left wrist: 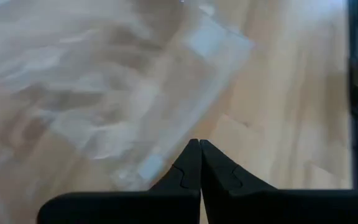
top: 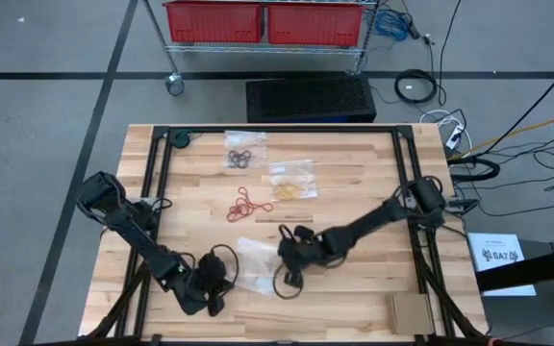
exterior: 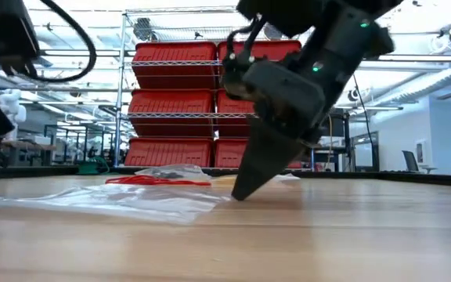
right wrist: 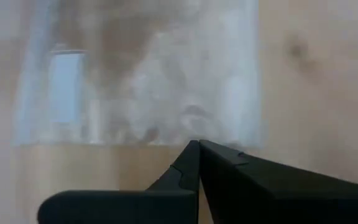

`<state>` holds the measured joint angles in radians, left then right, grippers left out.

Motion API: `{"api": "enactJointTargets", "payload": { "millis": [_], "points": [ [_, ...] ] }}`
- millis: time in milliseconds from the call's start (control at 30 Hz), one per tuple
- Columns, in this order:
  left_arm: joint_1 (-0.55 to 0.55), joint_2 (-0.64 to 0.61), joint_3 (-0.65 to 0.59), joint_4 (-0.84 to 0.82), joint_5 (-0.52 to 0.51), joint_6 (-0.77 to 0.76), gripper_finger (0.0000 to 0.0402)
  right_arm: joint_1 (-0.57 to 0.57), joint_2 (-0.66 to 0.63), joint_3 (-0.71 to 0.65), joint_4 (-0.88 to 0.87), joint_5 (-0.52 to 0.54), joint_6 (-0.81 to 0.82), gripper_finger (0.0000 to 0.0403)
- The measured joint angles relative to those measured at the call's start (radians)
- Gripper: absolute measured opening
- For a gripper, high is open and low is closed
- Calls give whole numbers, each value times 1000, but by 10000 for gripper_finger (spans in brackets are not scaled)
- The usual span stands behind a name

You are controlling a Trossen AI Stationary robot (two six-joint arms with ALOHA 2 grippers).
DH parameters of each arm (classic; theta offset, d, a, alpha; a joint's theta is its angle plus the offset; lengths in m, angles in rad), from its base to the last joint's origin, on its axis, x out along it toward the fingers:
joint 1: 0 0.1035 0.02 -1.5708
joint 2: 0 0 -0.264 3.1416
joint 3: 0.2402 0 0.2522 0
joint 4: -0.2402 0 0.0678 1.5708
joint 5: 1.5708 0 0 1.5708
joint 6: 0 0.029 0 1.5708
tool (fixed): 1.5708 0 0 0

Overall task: Sort rubber bands
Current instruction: Open the transparent zip bag

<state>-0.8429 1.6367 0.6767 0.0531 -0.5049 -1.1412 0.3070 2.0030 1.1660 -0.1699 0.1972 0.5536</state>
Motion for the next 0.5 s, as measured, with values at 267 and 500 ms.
{"api": "enactJointTargets", "payload": {
  "millis": [267,500],
  "points": [
    [-43,0,74,-2,-62,208,2,-147,-178,-14,-391,80,-151,0],
    [-72,0,81,-177,-93,216,2,-143,-463,-270,-97,9,-89,0]
  ]
}}
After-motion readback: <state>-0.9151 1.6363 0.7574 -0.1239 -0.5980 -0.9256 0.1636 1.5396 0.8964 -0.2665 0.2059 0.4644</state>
